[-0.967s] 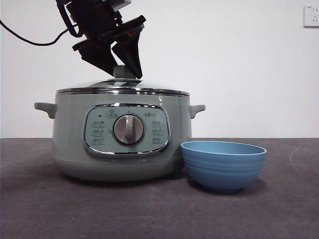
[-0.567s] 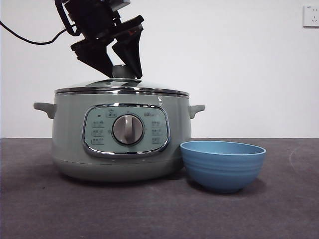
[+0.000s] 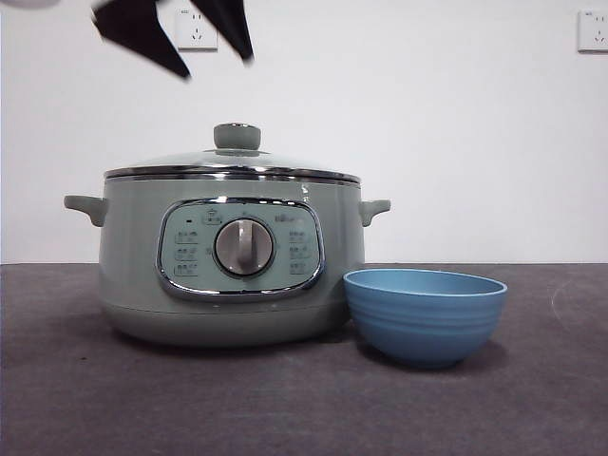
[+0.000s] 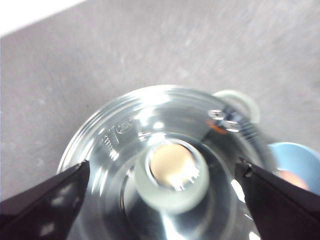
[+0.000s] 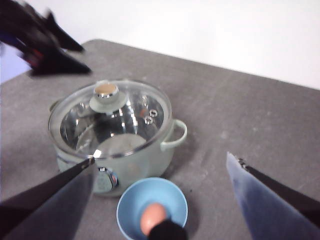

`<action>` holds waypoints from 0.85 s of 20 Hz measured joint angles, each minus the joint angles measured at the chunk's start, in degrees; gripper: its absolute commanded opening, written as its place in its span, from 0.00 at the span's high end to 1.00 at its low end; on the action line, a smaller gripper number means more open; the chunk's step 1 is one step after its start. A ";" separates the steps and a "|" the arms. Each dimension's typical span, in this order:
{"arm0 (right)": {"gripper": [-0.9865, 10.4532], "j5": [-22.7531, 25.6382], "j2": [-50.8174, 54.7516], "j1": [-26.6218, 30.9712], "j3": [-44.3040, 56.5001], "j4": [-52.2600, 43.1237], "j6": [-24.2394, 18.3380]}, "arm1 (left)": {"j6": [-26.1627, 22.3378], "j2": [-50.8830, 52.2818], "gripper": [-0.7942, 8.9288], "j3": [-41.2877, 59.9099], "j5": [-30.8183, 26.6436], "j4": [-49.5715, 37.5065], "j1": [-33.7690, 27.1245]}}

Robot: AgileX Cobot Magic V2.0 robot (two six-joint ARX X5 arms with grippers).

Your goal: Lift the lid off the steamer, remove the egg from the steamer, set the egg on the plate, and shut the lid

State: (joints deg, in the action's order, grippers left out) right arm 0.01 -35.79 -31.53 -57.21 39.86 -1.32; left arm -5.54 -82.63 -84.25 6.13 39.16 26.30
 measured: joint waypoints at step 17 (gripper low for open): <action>0.53 -19.52 -2.38 0.00 -0.02 16.04 3.13 | 3.74 28.04 0.48 0.00 10.62 28.04 0.00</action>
State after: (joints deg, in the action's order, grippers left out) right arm -19.51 -38.17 -31.53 -57.23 55.90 1.80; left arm -1.80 -54.59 -84.25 16.75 67.20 26.30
